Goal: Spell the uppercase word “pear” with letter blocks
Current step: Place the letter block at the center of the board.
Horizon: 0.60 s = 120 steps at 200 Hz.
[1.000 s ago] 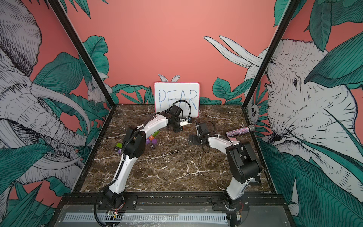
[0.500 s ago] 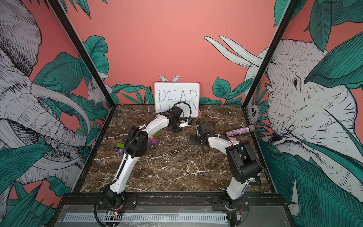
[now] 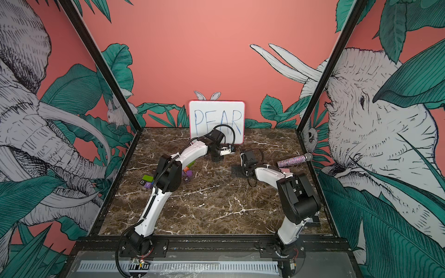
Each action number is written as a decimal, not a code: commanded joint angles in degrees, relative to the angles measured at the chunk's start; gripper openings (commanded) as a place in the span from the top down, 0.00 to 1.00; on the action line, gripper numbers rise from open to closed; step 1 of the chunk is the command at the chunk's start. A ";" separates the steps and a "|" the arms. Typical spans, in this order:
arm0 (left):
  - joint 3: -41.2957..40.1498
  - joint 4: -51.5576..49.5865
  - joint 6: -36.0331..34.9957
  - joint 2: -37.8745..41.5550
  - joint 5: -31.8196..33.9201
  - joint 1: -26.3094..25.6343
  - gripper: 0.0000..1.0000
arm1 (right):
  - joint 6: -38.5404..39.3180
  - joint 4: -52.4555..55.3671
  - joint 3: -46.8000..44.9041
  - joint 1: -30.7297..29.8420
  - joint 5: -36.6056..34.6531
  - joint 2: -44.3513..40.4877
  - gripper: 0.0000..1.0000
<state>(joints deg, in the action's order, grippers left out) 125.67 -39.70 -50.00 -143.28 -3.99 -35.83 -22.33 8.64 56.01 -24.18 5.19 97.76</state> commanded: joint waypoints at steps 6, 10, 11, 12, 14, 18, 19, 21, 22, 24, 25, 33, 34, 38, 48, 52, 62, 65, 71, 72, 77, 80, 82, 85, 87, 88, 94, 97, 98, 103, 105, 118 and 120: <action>1.37 -2.48 -1.69 -1.28 -0.50 0.41 0.67 | -0.53 -0.82 1.56 0.30 0.17 0.79 0.01; 1.40 -2.40 -1.60 -1.29 -0.55 0.41 0.66 | -0.55 -0.79 1.56 0.28 0.17 0.95 0.01; 1.41 -2.36 -1.64 -1.33 -0.57 0.46 0.66 | -0.54 -0.81 1.56 0.28 0.17 0.95 0.01; 1.37 -2.38 -1.62 -1.36 -0.53 0.44 0.66 | -0.53 -0.77 1.56 0.32 0.17 0.95 0.01; 1.48 -2.37 -1.60 -1.38 -0.50 0.44 0.65 | -0.55 -0.77 1.56 0.33 0.17 0.88 0.01; 1.50 -2.28 -1.55 -1.41 -0.44 0.41 0.65 | -0.61 -0.77 1.56 0.28 0.17 0.95 0.01; 1.50 -2.29 -1.53 -1.40 -0.42 0.41 0.65 | -0.61 -0.80 1.52 0.28 0.17 0.95 0.01; 1.58 -2.26 -1.58 -1.41 -0.43 0.39 0.65 | -0.61 -0.82 1.55 0.28 0.21 0.95 0.01; 1.59 -2.20 -1.54 -1.40 -0.46 0.45 0.65 | -0.66 -0.82 1.55 0.32 0.24 0.95 0.01; 1.60 -2.17 -1.56 -1.45 -0.46 0.42 0.65 | -0.65 -0.82 1.56 0.29 0.23 0.88 0.01; 1.64 -2.15 -1.58 -1.46 -0.48 0.42 0.65 | -0.63 -0.87 1.56 0.28 0.20 0.87 0.01; 1.73 -2.22 -1.59 -1.52 -0.44 0.43 0.64 | -0.62 -0.81 1.49 0.29 0.23 0.93 0.01; 1.75 -2.13 -1.59 -1.59 -0.47 0.46 0.64 | -0.62 -0.81 1.52 0.29 0.25 0.94 0.01; 1.82 -2.09 -1.55 -1.69 -0.39 0.44 0.63 | -0.66 -0.78 1.53 0.32 0.26 0.87 0.01; 2.03 -2.11 -1.49 -1.79 -0.29 0.41 0.62 | -0.61 -0.80 1.43 0.28 0.21 0.84 0.01; 2.11 -2.10 -1.51 -1.88 -0.31 0.41 0.61 | -0.61 -0.82 1.50 0.28 0.19 0.86 0.01; 2.32 -1.96 -1.51 -2.08 -0.16 0.42 0.61 | -0.61 -0.82 1.47 0.28 0.23 0.86 0.01; 2.34 -1.97 -1.43 -2.03 -0.20 0.46 0.61 | -0.63 -0.81 1.46 0.28 0.19 0.79 0.01; 2.46 -1.91 -1.50 -2.17 -0.14 0.42 0.60 | -0.61 -0.81 1.31 0.33 0.13 0.77 0.01; 2.47 -1.89 -1.51 -2.17 -0.10 0.42 0.59 | -0.61 -0.77 1.35 0.30 0.15 0.77 0.01; 2.48 -1.76 -1.42 -2.15 -0.07 0.43 0.59 | -0.62 -0.80 1.34 0.33 0.13 0.77 0.01; 2.48 -1.76 -1.41 -2.12 -0.13 0.46 0.59 | -0.66 -0.82 1.31 0.35 0.10 0.81 0.01; 2.48 -1.67 -1.42 -2.12 -0.14 0.43 0.58 | -0.67 -0.82 1.30 0.32 0.13 0.78 0.01; 2.46 -1.61 -1.42 -2.11 -0.02 0.42 0.58 | -0.70 -0.81 1.29 0.28 0.17 0.76 0.01; 2.43 -1.61 -1.42 -2.14 0.00 0.41 0.59 | -0.70 -0.82 1.25 0.28 0.17 0.77 0.01; 2.41 -1.56 -1.42 -2.16 0.02 0.41 0.58 | -0.70 -0.82 1.27 0.28 0.17 0.77 0.01; 2.58 -1.56 -1.42 -2.12 0.06 0.46 0.58 | -0.70 -0.82 1.26 0.29 0.17 0.78 0.01; 2.61 -1.54 -1.42 -2.13 0.06 0.42 0.58 | -0.70 -0.83 1.27 0.28 0.21 0.77 0.01; 2.61 -1.53 -1.42 -2.15 0.15 0.42 0.58 | -0.70 -0.87 1.24 0.28 0.15 0.77 0.01; 2.57 -1.51 -1.33 -2.17 0.19 0.41 0.57 | -0.74 -0.90 1.26 0.23 0.17 0.77 0.01; 2.63 -1.49 -1.33 -2.15 0.14 0.41 0.57 | -0.76 -0.89 1.22 0.27 0.17 0.77 0.01; 2.60 -1.27 -1.25 -2.04 0.46 0.42 0.55 | -0.79 -0.98 1.21 0.31 0.26 0.76 0.01; 2.57 -1.30 -1.24 -2.08 0.47 0.41 0.55 | -0.79 -0.95 1.21 0.29 0.26 0.81 0.01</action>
<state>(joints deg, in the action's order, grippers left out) 127.37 -39.33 -50.17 -144.44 -3.68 -35.79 -22.52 8.43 56.01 -24.18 5.21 97.91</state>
